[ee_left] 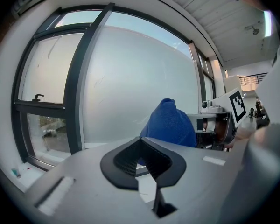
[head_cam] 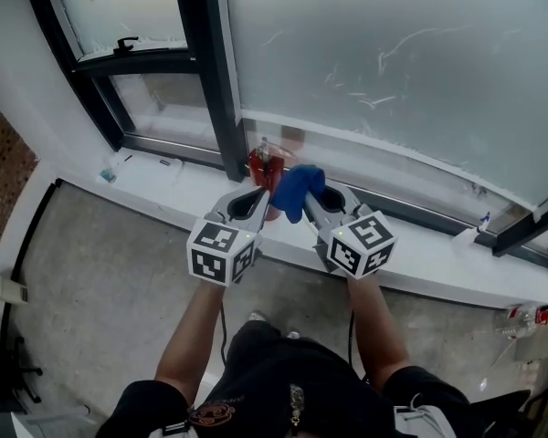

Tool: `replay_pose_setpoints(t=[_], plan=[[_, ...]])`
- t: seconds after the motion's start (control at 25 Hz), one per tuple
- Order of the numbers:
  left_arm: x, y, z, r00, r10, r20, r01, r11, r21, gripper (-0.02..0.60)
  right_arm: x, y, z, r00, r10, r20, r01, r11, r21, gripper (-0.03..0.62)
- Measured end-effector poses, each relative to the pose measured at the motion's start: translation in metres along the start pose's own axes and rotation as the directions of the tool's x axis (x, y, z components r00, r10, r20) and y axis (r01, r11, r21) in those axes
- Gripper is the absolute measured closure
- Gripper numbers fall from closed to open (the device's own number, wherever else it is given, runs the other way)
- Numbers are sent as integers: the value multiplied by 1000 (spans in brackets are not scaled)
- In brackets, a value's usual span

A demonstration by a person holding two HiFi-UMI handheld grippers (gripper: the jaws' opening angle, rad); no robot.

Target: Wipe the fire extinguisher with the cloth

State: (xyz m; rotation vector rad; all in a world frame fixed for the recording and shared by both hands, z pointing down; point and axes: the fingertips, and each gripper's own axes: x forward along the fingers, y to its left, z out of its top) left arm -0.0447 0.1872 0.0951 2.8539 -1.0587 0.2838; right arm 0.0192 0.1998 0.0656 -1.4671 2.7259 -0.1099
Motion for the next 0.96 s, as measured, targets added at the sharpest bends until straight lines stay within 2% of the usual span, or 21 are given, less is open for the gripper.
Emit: replay_pose_setpoints(t=[0.96], plan=[[-12,-33,-5,1000,8,-11,-8,1000,-15,574,-33,13,5,998,52,18,-52,999,-4,571]])
